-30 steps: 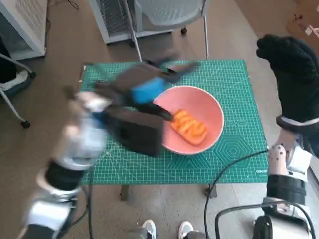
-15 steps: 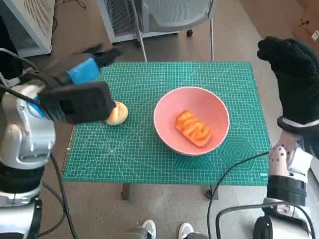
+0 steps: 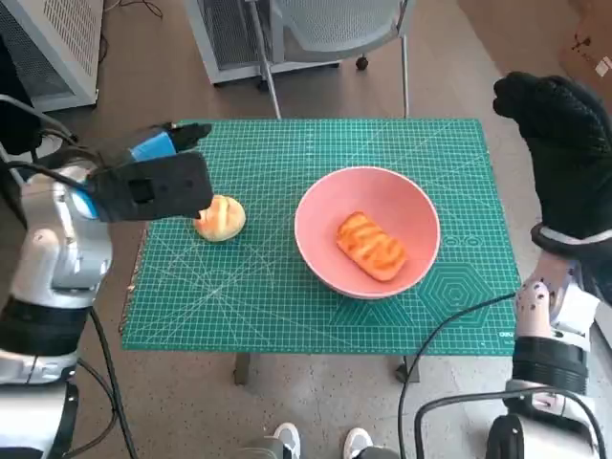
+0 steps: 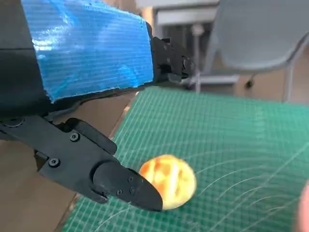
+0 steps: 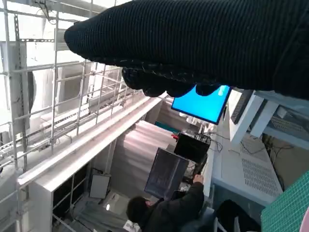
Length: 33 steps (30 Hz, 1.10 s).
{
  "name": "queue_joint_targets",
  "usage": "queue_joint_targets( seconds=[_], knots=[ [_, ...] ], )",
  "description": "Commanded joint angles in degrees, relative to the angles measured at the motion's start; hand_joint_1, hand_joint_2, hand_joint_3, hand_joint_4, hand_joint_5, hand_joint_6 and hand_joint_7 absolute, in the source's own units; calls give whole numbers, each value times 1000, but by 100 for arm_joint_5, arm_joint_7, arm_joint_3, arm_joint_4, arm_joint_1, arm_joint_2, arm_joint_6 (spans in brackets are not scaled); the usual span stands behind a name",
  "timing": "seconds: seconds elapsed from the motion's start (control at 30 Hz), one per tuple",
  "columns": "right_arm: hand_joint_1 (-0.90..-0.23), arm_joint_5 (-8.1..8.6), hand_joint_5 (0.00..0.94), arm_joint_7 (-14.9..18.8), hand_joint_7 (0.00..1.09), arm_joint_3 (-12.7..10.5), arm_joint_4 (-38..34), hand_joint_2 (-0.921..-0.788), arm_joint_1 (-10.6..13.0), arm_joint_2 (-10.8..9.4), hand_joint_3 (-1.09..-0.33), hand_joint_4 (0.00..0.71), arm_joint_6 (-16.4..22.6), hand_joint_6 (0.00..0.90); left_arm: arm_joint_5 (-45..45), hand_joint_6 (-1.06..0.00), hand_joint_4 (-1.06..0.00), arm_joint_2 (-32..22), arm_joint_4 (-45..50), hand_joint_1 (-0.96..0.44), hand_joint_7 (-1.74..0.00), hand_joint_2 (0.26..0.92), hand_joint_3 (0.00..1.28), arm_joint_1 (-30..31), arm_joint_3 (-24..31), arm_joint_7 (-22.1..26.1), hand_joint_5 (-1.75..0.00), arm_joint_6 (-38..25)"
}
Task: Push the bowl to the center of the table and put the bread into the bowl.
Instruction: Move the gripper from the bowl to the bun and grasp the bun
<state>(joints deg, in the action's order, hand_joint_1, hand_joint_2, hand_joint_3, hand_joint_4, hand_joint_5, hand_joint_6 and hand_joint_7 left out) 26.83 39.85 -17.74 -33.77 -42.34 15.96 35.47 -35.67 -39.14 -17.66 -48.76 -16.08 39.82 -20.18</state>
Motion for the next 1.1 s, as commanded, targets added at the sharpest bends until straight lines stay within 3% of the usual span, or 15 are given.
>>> queue_joint_targets(
  seconds=[0.03, 0.33, 0.7, 0.97, 1.1],
  knots=[
    [-663, -12, 0, 66, 0, -8, -89, -921, -22, 64, -731, 315, -20, 419, -64, -169, 1, 210, -483, -413, 0, 717, 7, -338, -232, -129, 1, 207],
    [-664, -24, 1, 73, 1, -35, -141, -921, -35, 114, -728, 316, 24, 419, -349, -168, 1, 640, -1823, -433, 0, 719, 6, -800, -763, -461, 1, 380],
    [-667, -43, 1, 56, 2, -45, -77, -921, 19, 192, -728, 315, 60, 422, -584, -162, 1, 1506, -4289, -454, 0, 719, 4, -1615, -1329, -1099, 1, 662],
    [-667, -30, 1, 55, 2, -57, -60, -921, 54, 225, -730, 316, 67, 422, -633, -159, -5, 1912, -5300, -396, 0, 709, 0, -1785, -1592, -1533, -2, 1084],
    [-667, -26, 1, 35, 2, -61, -18, -921, 73, 232, -729, 316, 43, 423, -707, -175, -84, 1999, -5580, -313, -8, 704, 0, -1757, -1747, -1547, -35, 1165]
  ],
)
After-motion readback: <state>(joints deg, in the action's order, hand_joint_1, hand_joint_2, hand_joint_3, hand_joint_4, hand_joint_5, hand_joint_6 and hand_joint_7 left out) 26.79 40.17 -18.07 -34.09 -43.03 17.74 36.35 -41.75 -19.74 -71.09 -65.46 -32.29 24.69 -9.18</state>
